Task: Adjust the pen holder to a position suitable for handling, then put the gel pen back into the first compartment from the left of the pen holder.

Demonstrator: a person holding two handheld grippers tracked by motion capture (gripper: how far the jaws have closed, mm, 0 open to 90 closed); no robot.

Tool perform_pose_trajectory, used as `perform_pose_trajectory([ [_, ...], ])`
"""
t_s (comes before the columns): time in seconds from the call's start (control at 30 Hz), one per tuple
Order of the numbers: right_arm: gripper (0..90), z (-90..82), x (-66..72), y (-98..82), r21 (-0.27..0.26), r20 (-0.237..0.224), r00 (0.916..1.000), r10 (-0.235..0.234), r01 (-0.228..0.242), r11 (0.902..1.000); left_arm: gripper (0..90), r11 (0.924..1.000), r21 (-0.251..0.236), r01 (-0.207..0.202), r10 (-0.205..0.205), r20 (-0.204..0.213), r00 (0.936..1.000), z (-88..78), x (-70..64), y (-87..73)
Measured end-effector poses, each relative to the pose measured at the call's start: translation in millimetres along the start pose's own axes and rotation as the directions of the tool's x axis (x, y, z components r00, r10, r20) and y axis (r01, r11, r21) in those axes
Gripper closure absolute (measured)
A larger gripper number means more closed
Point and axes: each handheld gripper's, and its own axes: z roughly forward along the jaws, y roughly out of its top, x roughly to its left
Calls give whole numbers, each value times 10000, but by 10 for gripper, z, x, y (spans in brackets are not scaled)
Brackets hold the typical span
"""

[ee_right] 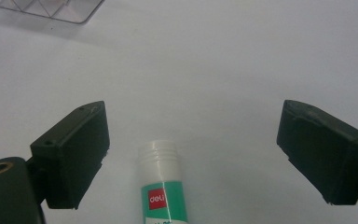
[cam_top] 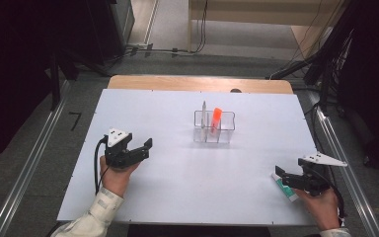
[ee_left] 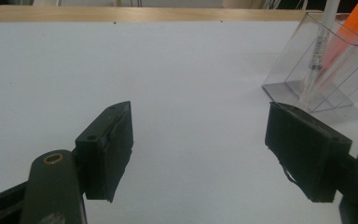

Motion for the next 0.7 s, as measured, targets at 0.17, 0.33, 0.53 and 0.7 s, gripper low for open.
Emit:
perform_pose_trajectory([
  [0.17, 80, -4, 1, -1, -11, -14, 10000, 19, -19, 10000, 237, 10000, -23, 67, -67, -54, 10000, -9, 23, -2],
  [0.33, 80, -7, 0, -4, -31, 2, 10000, 26, -26, 10000, 237, 9999, -60, 104, -105, -115, 9999, -18, 32, -6],
  [0.53, 80, -5, 2, -2, -24, 6, 10000, 16, -16, 10000, 237, 9999, -96, 127, -129, -146, 9998, -16, 45, -6],
  [0.7, 80, -3, -1, -3, 8, -16, 10000, 33, -33, 10000, 237, 9998, -86, 151, -153, -196, 9997, -19, 58, -7],
])
